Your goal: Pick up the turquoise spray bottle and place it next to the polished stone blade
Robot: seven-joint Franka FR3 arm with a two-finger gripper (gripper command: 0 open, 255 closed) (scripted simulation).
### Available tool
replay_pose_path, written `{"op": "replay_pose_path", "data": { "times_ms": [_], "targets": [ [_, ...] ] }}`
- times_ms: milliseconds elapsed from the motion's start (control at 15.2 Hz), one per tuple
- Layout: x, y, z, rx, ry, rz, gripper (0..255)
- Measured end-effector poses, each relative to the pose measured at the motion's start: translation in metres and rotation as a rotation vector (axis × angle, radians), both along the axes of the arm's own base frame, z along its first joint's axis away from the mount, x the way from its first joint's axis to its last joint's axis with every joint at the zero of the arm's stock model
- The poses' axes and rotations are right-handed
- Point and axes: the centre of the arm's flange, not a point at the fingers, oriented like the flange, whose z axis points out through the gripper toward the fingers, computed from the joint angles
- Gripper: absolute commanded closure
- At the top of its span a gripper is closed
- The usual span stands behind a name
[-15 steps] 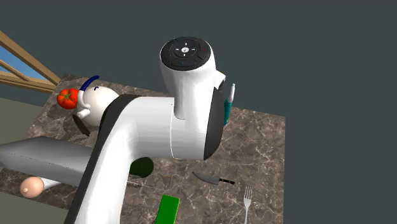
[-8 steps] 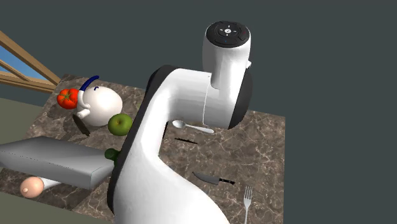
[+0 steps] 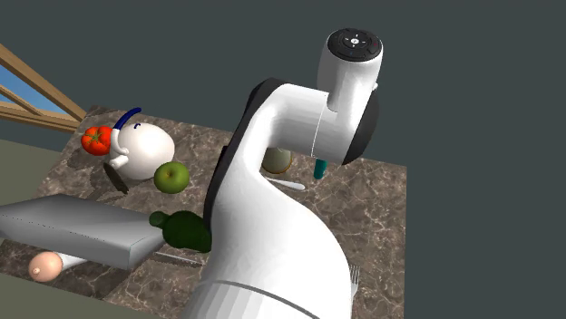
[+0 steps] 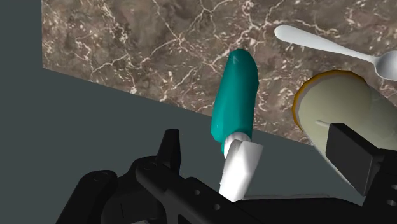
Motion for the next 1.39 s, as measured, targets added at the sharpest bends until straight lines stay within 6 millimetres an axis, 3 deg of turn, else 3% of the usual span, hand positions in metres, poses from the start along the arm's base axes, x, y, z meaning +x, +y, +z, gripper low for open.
{"op": "replay_pose_path", "data": {
  "times_ms": [330, 726, 792, 1386],
  "targets": [
    [0.001, -0.004, -0.025, 0.000, 0.000, -0.001, 0],
    [0.002, -0.004, -0.029, 0.000, 0.000, -0.001, 0],
    [0.002, -0.004, -0.029, 0.000, 0.000, -0.001, 255],
    [0.002, -0.004, -0.028, 0.000, -0.001, 0.000, 255]
  ]
}}
